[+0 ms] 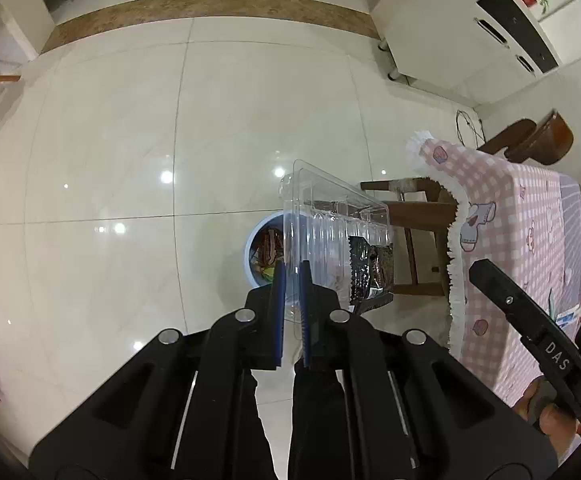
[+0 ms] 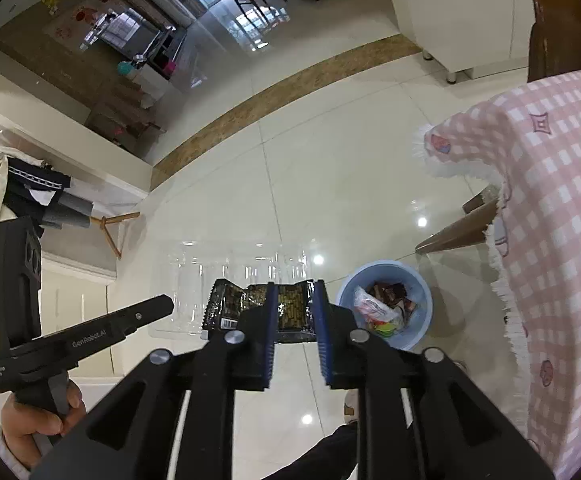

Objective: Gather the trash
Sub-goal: 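Open the left tool over the bucket while the right tool releases its packet, then swing both open tools back over the table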

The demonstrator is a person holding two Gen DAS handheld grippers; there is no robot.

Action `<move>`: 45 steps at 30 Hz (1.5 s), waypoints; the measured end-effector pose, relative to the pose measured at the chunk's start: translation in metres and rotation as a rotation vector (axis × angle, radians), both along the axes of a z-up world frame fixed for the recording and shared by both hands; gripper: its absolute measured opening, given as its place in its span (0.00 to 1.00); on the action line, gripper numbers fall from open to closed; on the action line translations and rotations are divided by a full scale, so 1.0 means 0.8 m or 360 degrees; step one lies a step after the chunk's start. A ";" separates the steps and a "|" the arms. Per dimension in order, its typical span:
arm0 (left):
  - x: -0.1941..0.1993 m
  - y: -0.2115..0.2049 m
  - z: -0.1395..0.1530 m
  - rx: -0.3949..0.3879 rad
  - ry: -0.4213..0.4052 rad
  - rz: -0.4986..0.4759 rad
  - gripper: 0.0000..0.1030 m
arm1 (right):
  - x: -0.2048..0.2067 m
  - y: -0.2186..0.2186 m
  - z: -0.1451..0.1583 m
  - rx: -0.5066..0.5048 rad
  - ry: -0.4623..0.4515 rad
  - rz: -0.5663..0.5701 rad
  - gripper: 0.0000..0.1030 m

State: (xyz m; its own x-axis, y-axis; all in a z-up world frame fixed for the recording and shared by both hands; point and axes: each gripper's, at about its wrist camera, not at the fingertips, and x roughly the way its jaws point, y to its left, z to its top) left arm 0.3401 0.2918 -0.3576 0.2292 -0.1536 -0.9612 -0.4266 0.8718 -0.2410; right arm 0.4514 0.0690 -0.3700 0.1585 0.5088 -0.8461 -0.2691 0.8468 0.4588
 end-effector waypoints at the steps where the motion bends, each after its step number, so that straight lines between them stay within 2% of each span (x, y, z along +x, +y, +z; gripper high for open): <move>1: 0.003 -0.003 0.000 0.0012 0.0003 -0.0016 0.06 | 0.000 -0.002 0.001 -0.0003 -0.0002 -0.0007 0.18; 12: 0.024 -0.039 -0.013 0.0066 0.0074 -0.0160 0.07 | -0.003 -0.032 0.008 -0.0025 0.0009 -0.0095 0.18; 25: 0.046 -0.077 -0.023 0.0046 0.0118 -0.0250 0.08 | -0.002 -0.068 -0.001 -0.0027 0.0048 -0.0163 0.18; 27: 0.051 -0.083 -0.028 0.0023 0.0151 -0.0261 0.13 | -0.001 -0.074 -0.003 -0.0023 0.0057 -0.0172 0.18; 28: 0.055 -0.089 -0.037 0.0010 0.0210 -0.0295 0.48 | -0.001 -0.077 -0.003 -0.0022 0.0060 -0.0174 0.18; 29: 0.057 -0.094 -0.048 0.0034 0.0292 -0.0333 0.72 | -0.001 -0.079 -0.004 -0.0023 0.0062 -0.0178 0.18; 30: 0.057 -0.096 -0.051 0.0069 0.0289 -0.0331 0.80 | 0.000 -0.082 -0.005 -0.0022 0.0067 -0.0182 0.18; 32: 0.055 -0.096 -0.059 0.0106 0.0315 -0.0317 0.80 | 0.001 -0.086 -0.006 -0.0017 0.0072 -0.0187 0.18; 35: 0.049 -0.095 -0.068 0.0032 0.0327 -0.0276 0.80 | 0.002 -0.092 -0.009 -0.0019 0.0082 -0.0187 0.18; 37: 0.048 -0.097 -0.068 0.0029 0.0331 -0.0274 0.80 | 0.002 -0.096 -0.010 -0.0021 0.0089 -0.0195 0.18; 45: 0.060 -0.117 -0.037 0.0032 0.0238 -0.0292 0.80 | 0.002 -0.114 -0.008 0.0001 0.0091 -0.0217 0.18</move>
